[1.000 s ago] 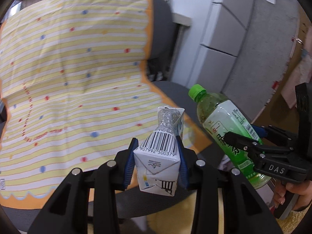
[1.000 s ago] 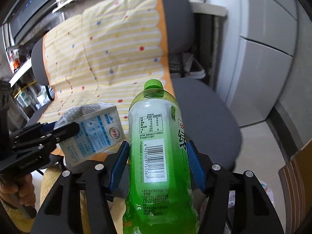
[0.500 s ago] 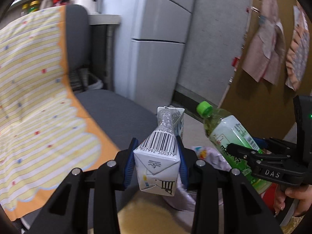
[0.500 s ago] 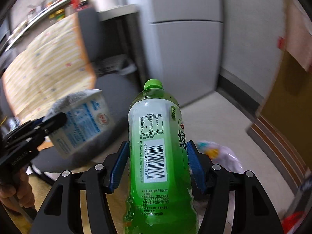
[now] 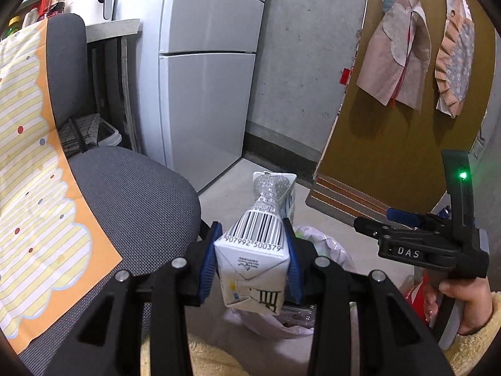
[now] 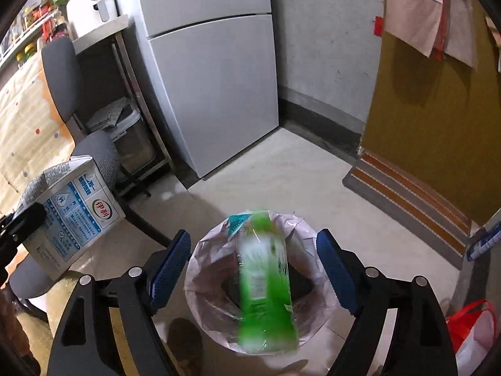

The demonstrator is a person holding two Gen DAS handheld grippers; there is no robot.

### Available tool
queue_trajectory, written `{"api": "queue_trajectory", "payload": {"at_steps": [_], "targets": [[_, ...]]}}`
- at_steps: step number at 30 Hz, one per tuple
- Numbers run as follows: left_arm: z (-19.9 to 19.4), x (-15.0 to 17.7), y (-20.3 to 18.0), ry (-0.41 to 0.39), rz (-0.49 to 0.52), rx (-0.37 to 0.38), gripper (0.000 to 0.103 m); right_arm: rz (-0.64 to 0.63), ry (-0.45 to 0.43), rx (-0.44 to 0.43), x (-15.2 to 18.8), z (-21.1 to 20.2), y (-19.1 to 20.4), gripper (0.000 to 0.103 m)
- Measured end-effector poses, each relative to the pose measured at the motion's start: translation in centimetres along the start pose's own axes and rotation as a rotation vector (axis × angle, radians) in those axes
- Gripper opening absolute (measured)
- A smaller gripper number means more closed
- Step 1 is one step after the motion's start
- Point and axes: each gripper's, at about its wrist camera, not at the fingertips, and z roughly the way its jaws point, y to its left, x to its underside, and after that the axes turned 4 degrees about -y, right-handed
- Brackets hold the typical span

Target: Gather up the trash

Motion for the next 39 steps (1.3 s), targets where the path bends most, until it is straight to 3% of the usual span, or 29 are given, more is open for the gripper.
{"api": "queue_trajectory", "payload": {"at_steps": [10,17,23,27,39], "targets": [[0.8,0.8,-1.4,0.036,0.025,0.036,0.036,0.020,-0.057,-0.038,-0.1,-2.3,-0.3,0.082],[2.9,1.4,-4.4,0.061,0.066,0.090,0.036,0.033,-0.167,-0.037,-0.6,-5.2,-1.6,0.082],[4.7,1.2,-7.5,0.040,0.119,0.122,0.038,0.043,-0.194,-0.009,-1.0,-6.2,-3.1,0.082],[6.2,1.1,-8.5,0.046,0.135,0.114,0.049,0.057,-0.191,0.002,-1.0,-6.2,-3.9,0.082],[4.3,1.4,-4.5,0.093,0.068,0.017,0.056,0.024,-0.150,-0.026,-0.5,-5.8,-1.9,0.082]]}}
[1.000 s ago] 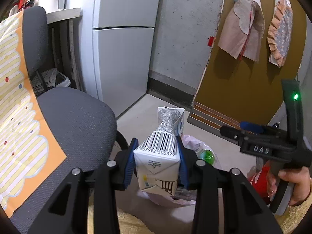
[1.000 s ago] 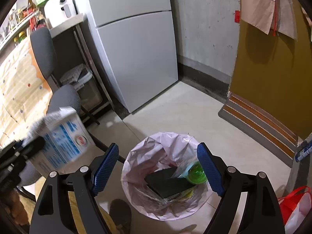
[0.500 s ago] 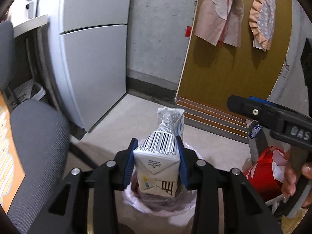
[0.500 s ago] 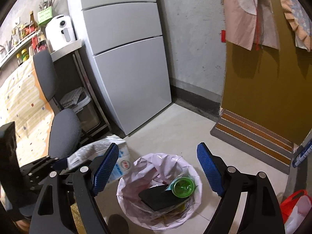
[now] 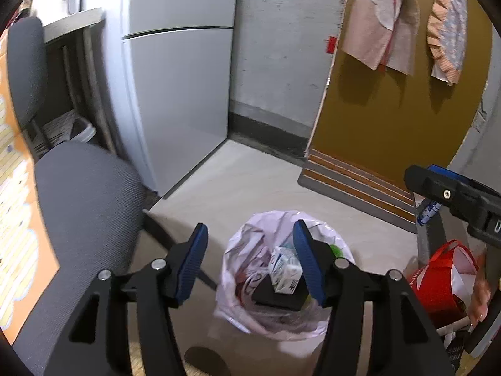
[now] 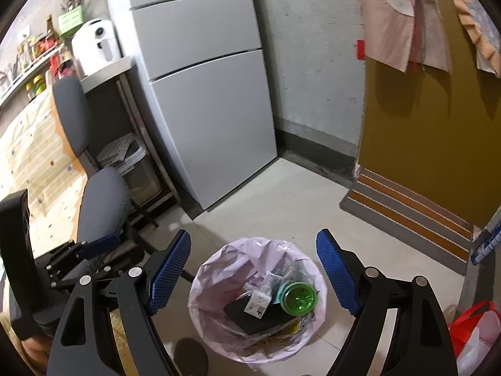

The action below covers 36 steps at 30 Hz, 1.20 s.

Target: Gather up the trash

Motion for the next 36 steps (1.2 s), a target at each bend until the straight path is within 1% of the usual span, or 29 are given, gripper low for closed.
{"api": "queue_trajectory", "payload": {"at_steps": [1,3,4,5,6,8,10,13,15,18,21,24,26,29,36], "targets": [[-0.3,0.0,0.2,0.003,-0.003,-0.004,0.060,-0.009,0.005,-0.005,-0.1,-0.2,0.5,0.082],[-1.4,-0.1,0.8,0.004,-0.010,-0.016,0.063,-0.019,0.017,-0.014,-0.1,-0.5,1.2,0.082],[-1.8,-0.1,0.9,0.006,-0.011,-0.016,0.067,-0.020,0.027,-0.023,-0.2,-0.7,1.7,0.082],[-2.6,-0.2,1.3,0.011,-0.015,-0.032,0.073,-0.021,0.035,-0.034,-0.3,-1.0,2.1,0.082],[-3.2,-0.3,1.6,0.012,-0.022,-0.041,0.075,-0.023,0.040,-0.045,-0.3,-1.4,2.6,0.082],[-4.4,-0.5,2.4,0.020,-0.041,-0.045,0.089,-0.039,0.050,-0.057,-0.7,-2.1,3.6,0.083],[-5.9,-0.8,3.1,0.037,-0.044,-0.064,0.096,-0.064,0.048,-0.067,-1.1,-3.2,4.8,0.087],[-7.8,-1.1,3.8,0.047,-0.042,-0.103,0.096,-0.116,0.039,-0.058,-1.8,-4.8,6.8,0.089],[-9.4,-1.5,4.3,0.049,-0.053,-0.108,0.096,-0.138,0.033,-0.062,-2.2,-5.8,7.8,0.089],[-11.7,-2.0,4.8,0.060,-0.062,-0.121,0.096,-0.158,0.038,-0.100,-2.7,-7.7,9.5,0.090],[-13.7,-2.4,5.4,0.089,-0.071,-0.141,0.096,-0.176,0.046,-0.133,-3.2,-9.2,10.8,0.092],[-15.7,-2.4,6.5,0.114,-0.120,-0.139,0.096,-0.201,0.051,-0.171,-3.6,-10.4,12.1,0.093],[-17.2,-2.2,7.1,0.115,-0.146,-0.148,0.096,-0.225,0.048,-0.194,-3.8,-11.3,12.9,0.093],[-19.6,-2.0,7.8,0.100,-0.144,-0.205,0.096,-0.268,0.045,-0.216,-4.1,-12.6,14.1,0.093],[-24.3,-1.6,9.4,0.065,-0.141,-0.344,0.096,-0.331,-0.004,-0.243,-5.0,-15.3,16.0,0.093]]}}
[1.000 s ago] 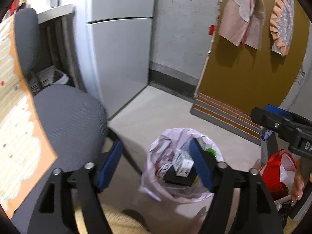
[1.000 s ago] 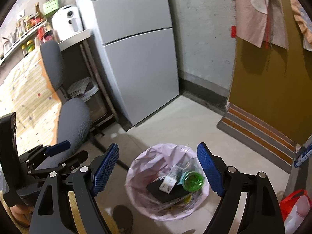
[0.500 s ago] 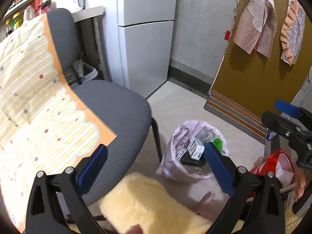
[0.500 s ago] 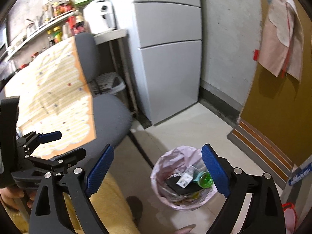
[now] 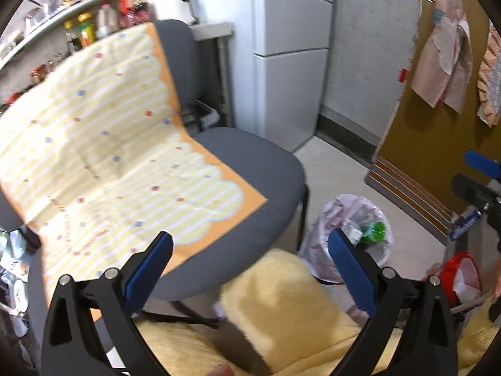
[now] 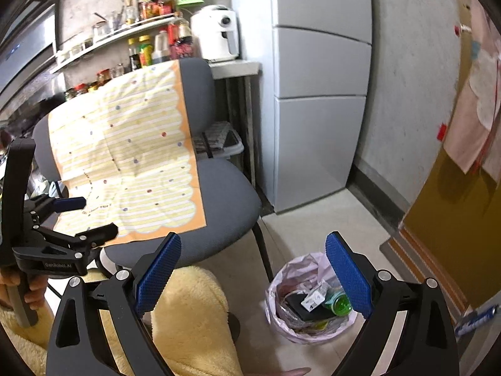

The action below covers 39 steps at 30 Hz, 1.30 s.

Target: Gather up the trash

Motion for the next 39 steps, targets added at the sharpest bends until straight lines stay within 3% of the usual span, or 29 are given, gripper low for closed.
{"api": "queue_trajectory", "payload": {"at_steps": [8,39], "targets": [[-1.4,-0.3,1.8,-0.028,-0.037,-0.030,0.096,-0.021,-0.006,-0.008,-0.2,-0.4,0.4,0.093],[-2.0,-0.5,2.3,-0.044,-0.070,-0.027,0.096,-0.025,0.011,-0.012,0.1,0.5,0.8,0.093]]}}
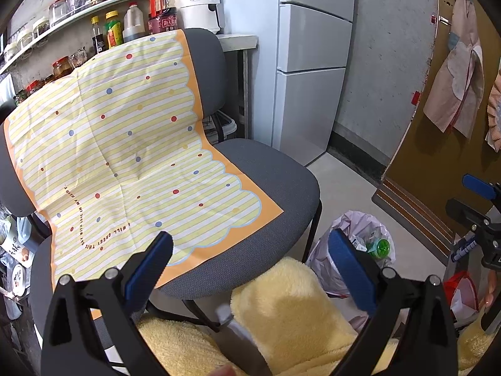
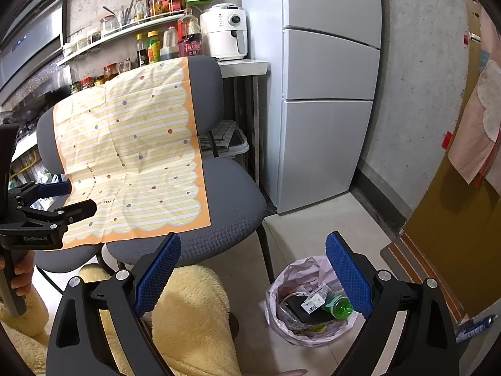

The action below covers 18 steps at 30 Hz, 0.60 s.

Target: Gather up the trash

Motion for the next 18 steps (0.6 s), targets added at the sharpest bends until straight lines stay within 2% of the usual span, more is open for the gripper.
{"api": "queue_trajectory", "payload": {"at_steps": [18], "targets": [[0.03,0.02,0.38,-0.005,-0.008,-0.009,0.096,0.001,0.002,0.002,0.03,0.05,-0.11,0.093]]}}
